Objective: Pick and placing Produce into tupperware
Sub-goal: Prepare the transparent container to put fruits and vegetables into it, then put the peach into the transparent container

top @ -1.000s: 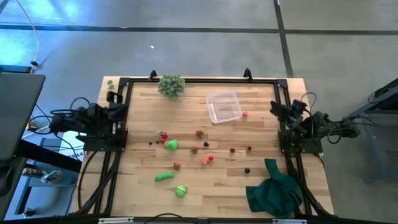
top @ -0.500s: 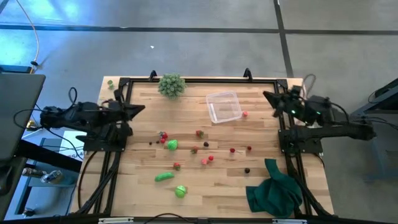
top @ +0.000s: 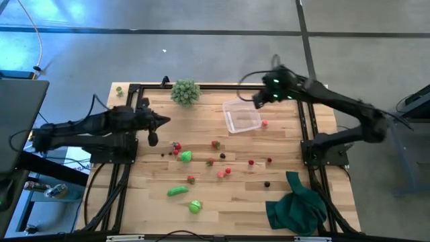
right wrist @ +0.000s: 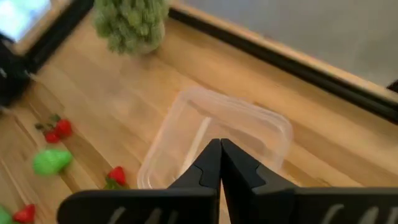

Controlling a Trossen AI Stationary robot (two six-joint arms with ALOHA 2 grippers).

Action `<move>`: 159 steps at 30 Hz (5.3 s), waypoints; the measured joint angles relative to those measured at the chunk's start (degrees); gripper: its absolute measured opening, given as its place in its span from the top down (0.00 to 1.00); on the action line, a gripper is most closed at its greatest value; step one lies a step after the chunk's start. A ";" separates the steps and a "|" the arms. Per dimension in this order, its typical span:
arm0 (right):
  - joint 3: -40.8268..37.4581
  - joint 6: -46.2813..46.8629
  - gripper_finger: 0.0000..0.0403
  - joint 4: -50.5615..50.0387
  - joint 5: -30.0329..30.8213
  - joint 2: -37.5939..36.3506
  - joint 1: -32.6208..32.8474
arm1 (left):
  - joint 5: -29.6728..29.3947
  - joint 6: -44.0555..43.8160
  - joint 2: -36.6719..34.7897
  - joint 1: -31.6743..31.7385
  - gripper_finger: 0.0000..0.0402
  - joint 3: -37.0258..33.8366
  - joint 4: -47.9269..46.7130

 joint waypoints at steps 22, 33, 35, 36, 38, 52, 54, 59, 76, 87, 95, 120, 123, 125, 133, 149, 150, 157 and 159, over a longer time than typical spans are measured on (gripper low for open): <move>10.56 -1.28 1.00 -5.91 0.21 34.04 11.51 | 19.04 8.61 12.97 20.63 0.99 9.88 -2.48; 10.63 2.33 1.00 -5.18 -2.21 37.30 19.13 | 18.44 8.77 15.98 20.61 0.99 9.86 -10.32; 10.63 2.57 1.00 -4.64 -3.22 37.26 20.52 | 18.44 8.86 16.08 20.61 0.99 9.86 -10.84; 10.63 2.63 1.00 -4.07 -3.84 37.23 21.18 | 18.44 8.93 16.06 20.61 0.99 9.86 -10.92; 10.63 3.96 1.00 -3.54 -5.00 37.23 22.46 | 18.44 9.16 16.05 20.61 0.99 9.86 -11.01; 10.61 6.61 1.00 4.36 -11.92 37.23 26.82 | 18.45 9.14 16.05 20.61 0.99 9.86 -11.15; 10.61 7.26 1.00 5.64 -12.30 37.23 26.73 | 18.46 9.15 16.05 20.61 0.99 9.86 -11.15; 10.61 7.52 1.00 6.96 -13.49 37.23 26.02 | 18.44 9.13 16.05 20.59 0.99 9.86 -11.16; 32.02 -1.53 1.00 -2.33 -15.18 50.84 26.45 | 18.46 9.09 16.03 20.59 0.99 9.86 -13.48; 38.71 -3.33 1.00 -10.61 -9.82 51.79 25.06 | 18.46 9.11 16.03 20.59 0.99 9.86 -14.18; 38.62 -4.59 1.00 -24.34 -0.02 51.79 25.73 | 18.48 9.11 16.03 20.59 0.99 9.86 -14.17; 37.51 -11.97 1.00 -17.47 5.93 52.25 12.58 | 18.02 9.12 16.03 20.61 0.99 9.86 -14.05; 37.51 -12.24 1.00 -15.77 5.14 52.25 11.41 | 18.00 9.11 16.03 20.61 0.99 9.86 -14.04; 37.51 -12.21 1.00 -14.53 4.79 52.25 10.62 | 18.00 9.11 16.03 20.61 0.99 9.86 -14.04; 37.63 -11.66 1.00 -11.76 3.86 52.25 8.38 | 16.93 9.09 16.03 20.61 0.99 9.86 -14.04; 37.71 -12.28 1.00 -16.57 0.19 48.62 10.13 | 16.99 9.75 15.90 20.59 0.99 9.84 -12.64; 37.71 -12.42 1.00 -17.11 0.10 47.36 10.63 | 17.04 9.88 15.90 20.59 0.99 9.84 -12.11; 37.71 -13.03 1.00 -18.51 4.29 33.38 13.50 | 17.12 10.12 15.90 20.59 0.99 9.84 -10.29; 37.71 -12.21 1.00 -19.86 8.20 28.50 14.28 | 17.14 10.35 15.90 20.59 0.99 9.84 -10.16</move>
